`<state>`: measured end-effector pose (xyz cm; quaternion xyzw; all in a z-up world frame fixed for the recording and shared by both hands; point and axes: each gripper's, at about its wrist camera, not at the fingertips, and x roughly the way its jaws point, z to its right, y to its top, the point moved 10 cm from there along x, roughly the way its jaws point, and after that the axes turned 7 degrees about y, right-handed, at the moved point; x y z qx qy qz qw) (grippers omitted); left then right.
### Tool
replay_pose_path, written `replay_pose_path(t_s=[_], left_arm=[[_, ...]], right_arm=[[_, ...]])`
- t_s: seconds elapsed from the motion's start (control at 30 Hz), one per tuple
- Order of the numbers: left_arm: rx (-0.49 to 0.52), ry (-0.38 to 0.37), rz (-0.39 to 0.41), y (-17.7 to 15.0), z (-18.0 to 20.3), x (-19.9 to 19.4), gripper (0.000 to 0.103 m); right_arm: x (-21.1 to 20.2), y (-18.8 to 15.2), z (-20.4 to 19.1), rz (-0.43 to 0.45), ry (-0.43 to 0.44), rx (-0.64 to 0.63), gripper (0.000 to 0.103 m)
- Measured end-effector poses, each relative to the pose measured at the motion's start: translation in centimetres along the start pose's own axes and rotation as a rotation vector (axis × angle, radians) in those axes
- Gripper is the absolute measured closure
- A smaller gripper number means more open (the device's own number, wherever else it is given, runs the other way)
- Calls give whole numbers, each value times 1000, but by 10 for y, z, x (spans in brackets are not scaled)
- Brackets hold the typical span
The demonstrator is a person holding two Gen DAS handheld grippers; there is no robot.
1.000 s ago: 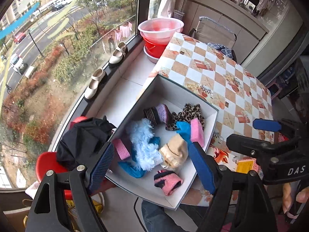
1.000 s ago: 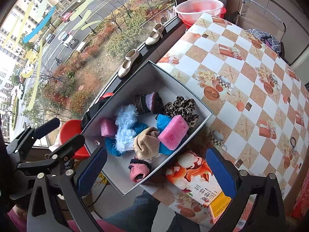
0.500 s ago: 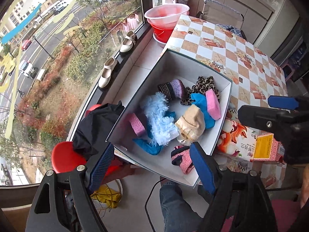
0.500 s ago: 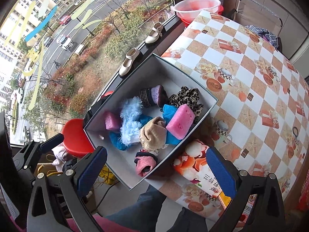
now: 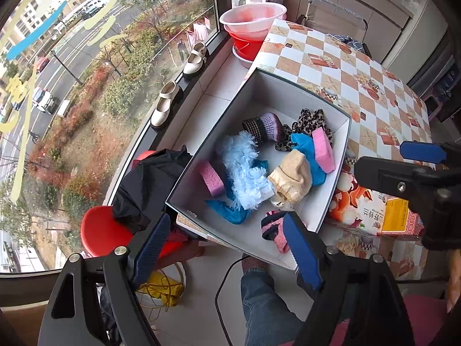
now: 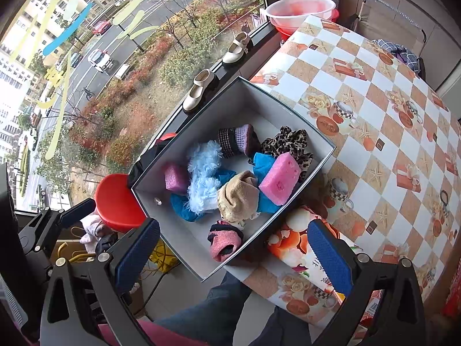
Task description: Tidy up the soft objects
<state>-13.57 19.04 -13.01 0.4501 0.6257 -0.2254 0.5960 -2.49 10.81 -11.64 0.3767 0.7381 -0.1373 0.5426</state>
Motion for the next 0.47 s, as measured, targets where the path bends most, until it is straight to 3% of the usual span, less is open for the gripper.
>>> replay_pose_path(t_s=[0.33,0.47], left_arm=[[-43,-11,-33,-6,-11,7,20],[-98,-124,11,1,-13,-2,20]], right_arm=[[0,-2,-3,1,-1,-2,0],[-1,-1,-4,6,-5,1,0]])
